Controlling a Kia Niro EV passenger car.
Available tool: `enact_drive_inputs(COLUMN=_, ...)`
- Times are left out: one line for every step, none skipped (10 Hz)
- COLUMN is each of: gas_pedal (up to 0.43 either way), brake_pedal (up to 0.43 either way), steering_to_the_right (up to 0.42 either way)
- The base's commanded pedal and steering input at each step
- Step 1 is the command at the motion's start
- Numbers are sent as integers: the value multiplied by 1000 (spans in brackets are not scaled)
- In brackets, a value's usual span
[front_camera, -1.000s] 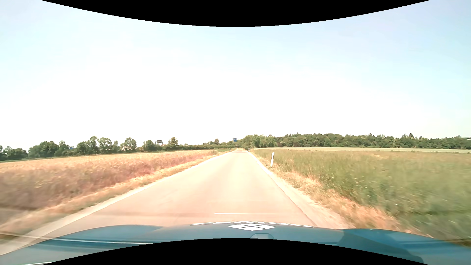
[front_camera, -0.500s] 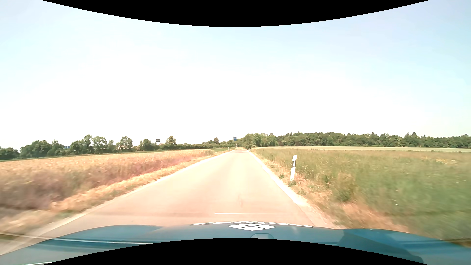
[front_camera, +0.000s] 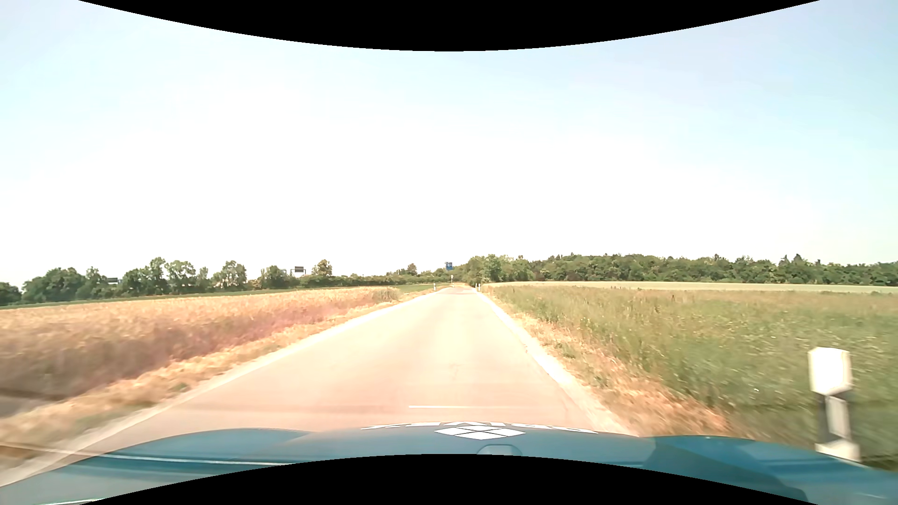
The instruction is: Follow the waypoints while adhering to traffic rules and regulations
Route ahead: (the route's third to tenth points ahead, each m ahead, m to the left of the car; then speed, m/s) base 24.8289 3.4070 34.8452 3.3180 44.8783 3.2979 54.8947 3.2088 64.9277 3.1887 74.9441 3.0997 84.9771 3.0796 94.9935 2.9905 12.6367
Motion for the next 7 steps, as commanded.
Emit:
enact_drive_inputs(gas_pedal=169, brake_pedal=0, steering_to_the_right=-5)
enact_drive_inputs(gas_pedal=169, brake_pedal=0, steering_to_the_right=-5)
enact_drive_inputs(gas_pedal=169, brake_pedal=0, steering_to_the_right=-5)
enact_drive_inputs(gas_pedal=169, brake_pedal=0, steering_to_the_right=-5)
enact_drive_inputs(gas_pedal=169, brake_pedal=0, steering_to_the_right=-5)
enact_drive_inputs(gas_pedal=169, brake_pedal=0, steering_to_the_right=-5)
enact_drive_inputs(gas_pedal=169, brake_pedal=0, steering_to_the_right=-5)
